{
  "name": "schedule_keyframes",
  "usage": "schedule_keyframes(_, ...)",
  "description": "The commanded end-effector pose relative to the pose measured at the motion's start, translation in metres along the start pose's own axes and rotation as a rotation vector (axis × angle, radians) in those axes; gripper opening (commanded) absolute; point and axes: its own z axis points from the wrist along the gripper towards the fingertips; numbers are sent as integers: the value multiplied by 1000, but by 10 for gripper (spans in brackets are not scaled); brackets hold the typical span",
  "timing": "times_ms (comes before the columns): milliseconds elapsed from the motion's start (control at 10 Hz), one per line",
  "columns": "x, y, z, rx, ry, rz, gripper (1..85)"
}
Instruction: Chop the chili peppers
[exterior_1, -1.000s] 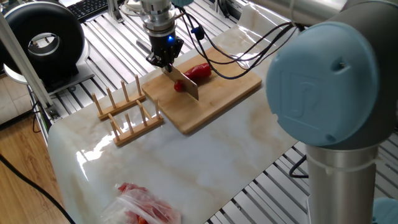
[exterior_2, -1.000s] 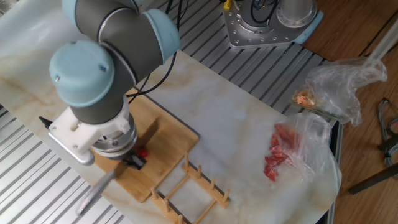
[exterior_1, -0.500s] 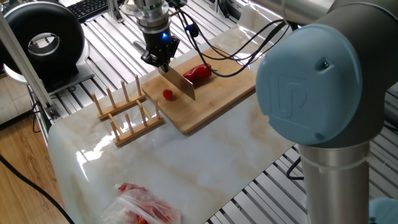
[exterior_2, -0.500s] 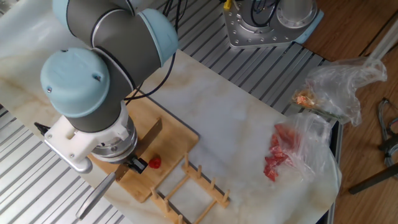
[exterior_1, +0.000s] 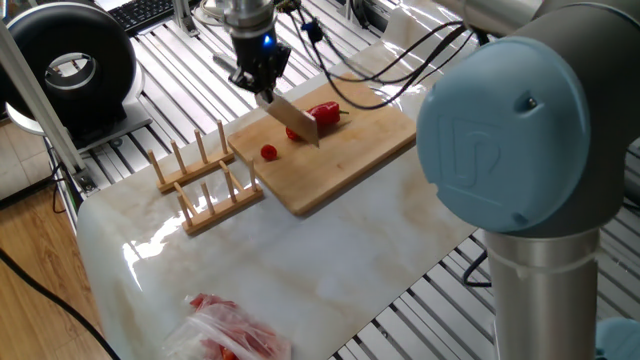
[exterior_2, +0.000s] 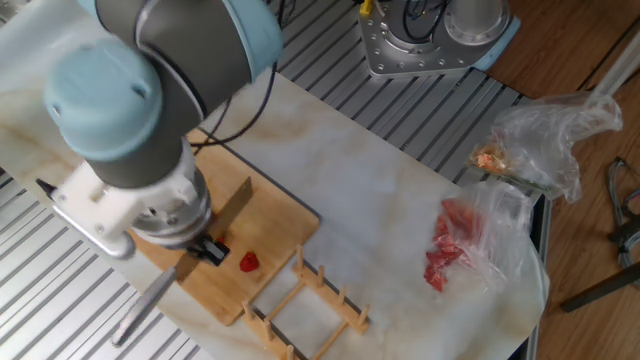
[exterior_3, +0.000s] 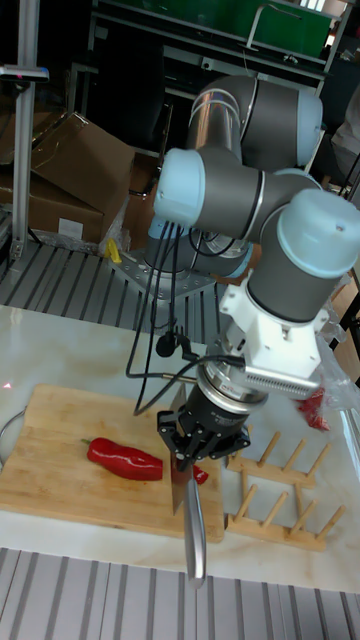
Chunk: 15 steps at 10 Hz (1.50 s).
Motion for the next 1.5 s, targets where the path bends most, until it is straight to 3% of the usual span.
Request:
schedule_keyframes(0, -3, -17, -15, -3, -21, -4, 13)
schedule_keyframes(200, -8, -29, 0, 22, -24, 10, 13)
schedule_keyframes(400, -11, -39, 11, 6, -48, -18, 13)
schedule_keyframes(600, -5, -28, 5, -57, -29, -15, 13)
schedule_keyframes(700, -5, -27, 3, -68, -30, -20, 13)
schedule_keyframes(1400, -7, -17, 13, -88, -17, 10, 13)
